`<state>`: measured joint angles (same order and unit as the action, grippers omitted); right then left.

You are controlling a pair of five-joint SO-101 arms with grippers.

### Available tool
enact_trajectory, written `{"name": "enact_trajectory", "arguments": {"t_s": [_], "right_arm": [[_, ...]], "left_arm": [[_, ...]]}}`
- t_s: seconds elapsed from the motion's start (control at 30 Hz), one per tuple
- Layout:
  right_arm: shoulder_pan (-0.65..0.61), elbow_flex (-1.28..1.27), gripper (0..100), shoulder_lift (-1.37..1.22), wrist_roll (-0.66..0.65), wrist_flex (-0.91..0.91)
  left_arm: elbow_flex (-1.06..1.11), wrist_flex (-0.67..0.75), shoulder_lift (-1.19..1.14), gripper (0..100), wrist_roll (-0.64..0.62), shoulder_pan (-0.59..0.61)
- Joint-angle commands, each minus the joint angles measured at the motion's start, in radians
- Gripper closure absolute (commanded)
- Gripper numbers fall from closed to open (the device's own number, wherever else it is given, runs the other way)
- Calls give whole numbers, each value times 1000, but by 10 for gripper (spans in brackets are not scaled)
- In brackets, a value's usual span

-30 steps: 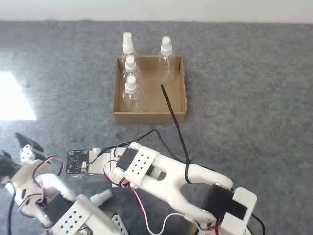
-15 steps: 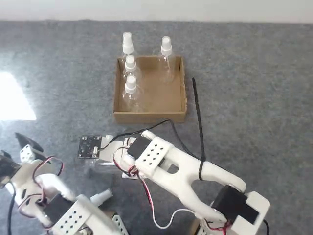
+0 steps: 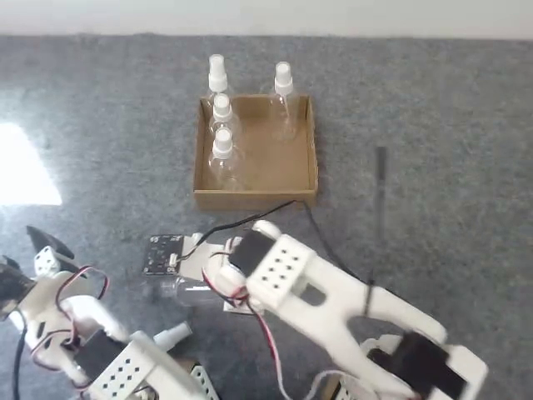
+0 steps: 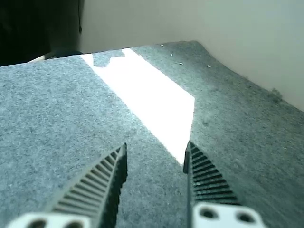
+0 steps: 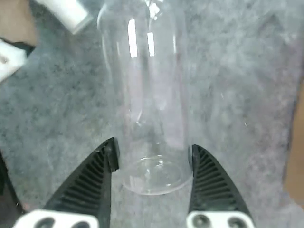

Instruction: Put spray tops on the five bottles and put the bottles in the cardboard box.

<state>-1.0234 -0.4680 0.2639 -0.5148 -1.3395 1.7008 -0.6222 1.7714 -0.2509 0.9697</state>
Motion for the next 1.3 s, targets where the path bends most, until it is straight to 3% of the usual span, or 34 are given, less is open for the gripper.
{"name": "enact_trajectory", "arguments": {"t_s": [0.0, 0.37, 0.73, 1.1, 1.27], "right_arm": [[67, 44, 933, 140, -9, -68], [346, -95, 933, 263, -3, -116], [756, -247, 930, 418, -49, -116], [1078, -391, 929, 427, -114, -104], [1118, -508, 928, 427, -152, 1]], "left_arm": [[-15, -32, 14, 811, -9, -57], [-15, -91, 15, 810, 51, -187], [-15, -250, 15, 810, 282, -388], [-15, -265, 9, 810, 325, -408], [-15, -267, 8, 810, 325, -408]]}}
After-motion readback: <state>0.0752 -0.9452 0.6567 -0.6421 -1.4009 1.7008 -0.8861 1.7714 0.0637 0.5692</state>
